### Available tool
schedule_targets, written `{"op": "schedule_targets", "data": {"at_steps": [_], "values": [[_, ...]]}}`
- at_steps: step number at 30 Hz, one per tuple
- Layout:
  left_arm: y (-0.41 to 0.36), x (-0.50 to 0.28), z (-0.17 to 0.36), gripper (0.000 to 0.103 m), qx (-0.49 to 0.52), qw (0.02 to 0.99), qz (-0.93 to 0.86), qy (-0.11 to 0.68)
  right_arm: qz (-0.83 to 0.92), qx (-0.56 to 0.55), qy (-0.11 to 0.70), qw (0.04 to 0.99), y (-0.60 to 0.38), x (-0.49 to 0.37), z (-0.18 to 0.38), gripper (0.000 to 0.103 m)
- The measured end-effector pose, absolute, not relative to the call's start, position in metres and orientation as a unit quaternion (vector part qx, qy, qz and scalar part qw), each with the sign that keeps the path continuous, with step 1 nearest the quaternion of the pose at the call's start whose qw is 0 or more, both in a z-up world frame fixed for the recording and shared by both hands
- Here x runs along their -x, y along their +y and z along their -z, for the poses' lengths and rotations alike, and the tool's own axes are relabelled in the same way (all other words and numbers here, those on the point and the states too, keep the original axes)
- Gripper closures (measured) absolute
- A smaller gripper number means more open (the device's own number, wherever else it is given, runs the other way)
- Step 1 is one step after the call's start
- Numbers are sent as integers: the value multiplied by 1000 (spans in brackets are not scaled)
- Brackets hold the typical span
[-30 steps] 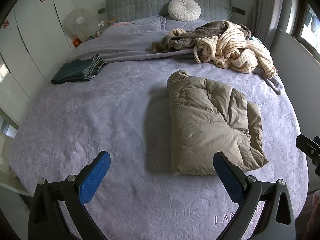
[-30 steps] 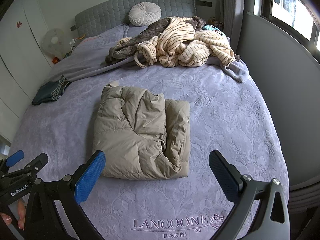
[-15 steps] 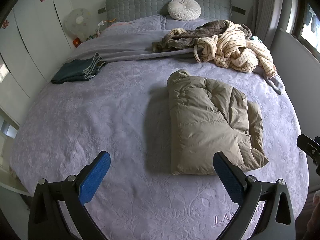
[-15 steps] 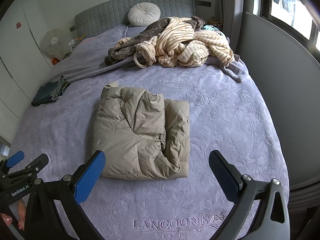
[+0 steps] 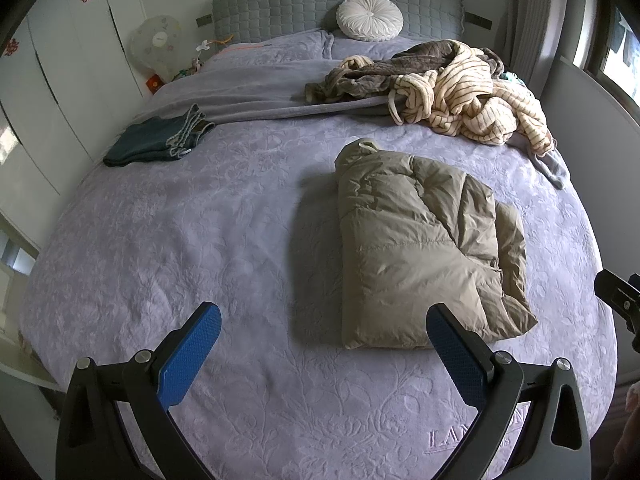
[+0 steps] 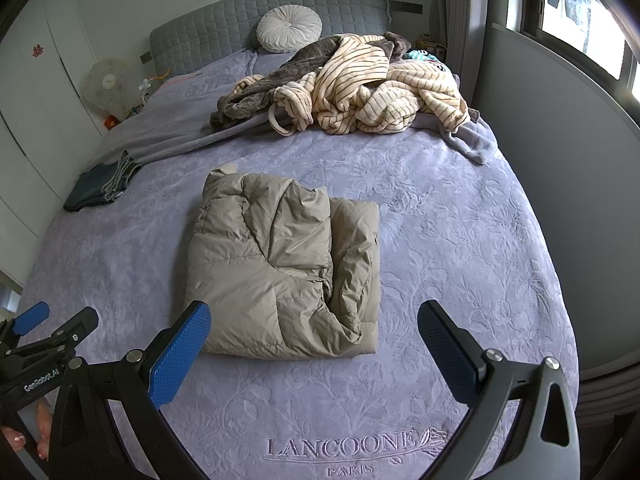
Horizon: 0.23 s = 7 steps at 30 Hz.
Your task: Fold large clothes
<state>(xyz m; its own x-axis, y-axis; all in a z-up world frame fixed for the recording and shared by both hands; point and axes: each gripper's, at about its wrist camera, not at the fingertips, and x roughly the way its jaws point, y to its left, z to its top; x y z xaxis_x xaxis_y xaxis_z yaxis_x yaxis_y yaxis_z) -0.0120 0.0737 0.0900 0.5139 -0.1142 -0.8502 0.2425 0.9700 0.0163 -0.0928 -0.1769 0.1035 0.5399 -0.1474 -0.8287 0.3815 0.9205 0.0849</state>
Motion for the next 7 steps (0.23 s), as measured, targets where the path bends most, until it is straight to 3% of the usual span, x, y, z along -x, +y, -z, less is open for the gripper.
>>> {"op": "schedule_targets", "data": {"at_steps": [7], "values": [[77, 14, -90, 0, -65, 870, 106, 478, 154, -129, 455, 868, -175, 94, -105, 0]]}}
